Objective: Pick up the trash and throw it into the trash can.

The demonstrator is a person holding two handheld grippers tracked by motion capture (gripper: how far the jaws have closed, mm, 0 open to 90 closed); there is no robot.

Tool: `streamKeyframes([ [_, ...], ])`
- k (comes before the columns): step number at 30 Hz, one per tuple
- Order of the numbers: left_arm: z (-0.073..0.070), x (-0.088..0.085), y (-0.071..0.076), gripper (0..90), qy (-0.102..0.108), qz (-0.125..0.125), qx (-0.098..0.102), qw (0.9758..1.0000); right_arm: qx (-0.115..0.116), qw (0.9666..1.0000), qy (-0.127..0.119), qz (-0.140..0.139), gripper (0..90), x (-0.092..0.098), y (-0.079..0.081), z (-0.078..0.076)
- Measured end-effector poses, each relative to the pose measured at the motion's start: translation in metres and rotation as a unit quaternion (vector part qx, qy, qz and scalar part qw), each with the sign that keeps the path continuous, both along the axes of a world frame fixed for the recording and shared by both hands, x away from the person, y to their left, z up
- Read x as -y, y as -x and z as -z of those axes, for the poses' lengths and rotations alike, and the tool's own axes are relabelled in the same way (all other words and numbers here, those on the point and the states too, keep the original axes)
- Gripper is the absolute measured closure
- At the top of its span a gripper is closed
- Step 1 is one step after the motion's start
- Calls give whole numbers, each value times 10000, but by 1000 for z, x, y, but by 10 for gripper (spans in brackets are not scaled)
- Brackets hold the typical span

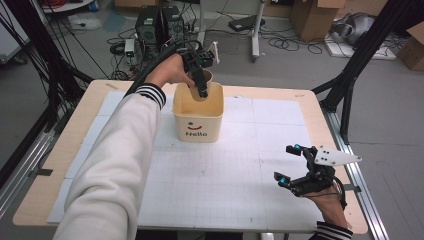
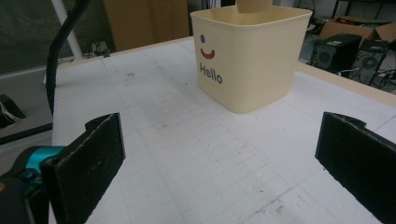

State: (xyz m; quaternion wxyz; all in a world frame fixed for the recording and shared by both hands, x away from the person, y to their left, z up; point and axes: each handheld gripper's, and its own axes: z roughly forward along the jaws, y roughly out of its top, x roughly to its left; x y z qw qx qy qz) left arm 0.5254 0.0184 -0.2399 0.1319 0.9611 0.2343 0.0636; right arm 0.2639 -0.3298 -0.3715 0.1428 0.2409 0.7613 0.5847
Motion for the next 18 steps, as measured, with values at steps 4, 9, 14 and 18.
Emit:
streamKeyframes([
  [4, -2, 2, 0, 335, 62, 31, -10, 10000, -1, 10000, 5, 4, 3, 0, 0, 0],
  [9, 2, 2, -1, 272, 33, 70, -116, 9999, 3, 10000, -3, 9, 3, 0, 0, 0],
  [14, 2, 0, -1, 100, -2, 59, -100, 9999, 6, 10000, 2, 8, 3, 1, 0, 0],
  [18, -1, -1, -1, 17, 57, 58, -24, 10000, -3, 10000, 12, 3, 3, 1, 0, 1],
])
